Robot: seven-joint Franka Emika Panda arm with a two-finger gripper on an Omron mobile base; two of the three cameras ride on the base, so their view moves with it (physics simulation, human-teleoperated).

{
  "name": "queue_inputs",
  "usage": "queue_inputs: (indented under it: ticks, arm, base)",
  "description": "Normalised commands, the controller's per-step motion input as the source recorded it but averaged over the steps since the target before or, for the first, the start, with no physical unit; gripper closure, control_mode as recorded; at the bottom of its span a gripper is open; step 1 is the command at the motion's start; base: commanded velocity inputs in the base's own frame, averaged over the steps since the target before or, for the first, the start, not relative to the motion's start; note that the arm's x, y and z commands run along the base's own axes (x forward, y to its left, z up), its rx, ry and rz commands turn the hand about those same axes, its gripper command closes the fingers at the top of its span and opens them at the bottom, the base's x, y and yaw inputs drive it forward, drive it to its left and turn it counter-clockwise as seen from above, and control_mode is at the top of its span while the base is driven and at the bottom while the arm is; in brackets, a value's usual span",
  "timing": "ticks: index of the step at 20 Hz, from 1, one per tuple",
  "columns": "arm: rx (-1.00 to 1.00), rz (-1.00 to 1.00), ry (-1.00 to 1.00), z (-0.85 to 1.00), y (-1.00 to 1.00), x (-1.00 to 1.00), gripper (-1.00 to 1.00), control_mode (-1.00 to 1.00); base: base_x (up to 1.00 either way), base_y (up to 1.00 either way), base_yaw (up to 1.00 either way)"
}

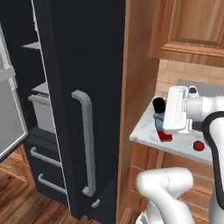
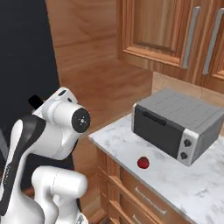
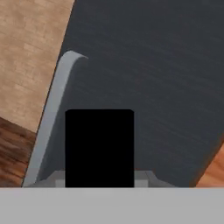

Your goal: Place the liquor on the top shelf of the fridge to keep it out of children's reach, and place the tomato and mushroom on lower shelves for easy access.

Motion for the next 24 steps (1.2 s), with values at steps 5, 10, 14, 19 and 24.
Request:
queue_inputs:
  ticks: [5,10,14,19,24]
  arm:
    - [0.00,0.00,0.00,0.00,0.00,0.00,1.00,1.00]
    - [0.00,0.00,0.00,0.00,0.00,0.00,1.00,1.00]
    - [0.00,0.00,0.00,0.00,0.00,0.00,1.00,1.00]
    - [0.00,0.00,0.00,0.00,0.00,0.00,1.00,1.00]
    - [0.00,0.00,0.00,0.00,0.00,0.00,1.00,1.00]
  base:
    - [-0.37,0.55,0.62]
    - [-0.13,0.81,0.55]
    - [0.00,0.96,0.41]
    - [0.22,1.00,0.23]
    - [0.42,0.91,0.10]
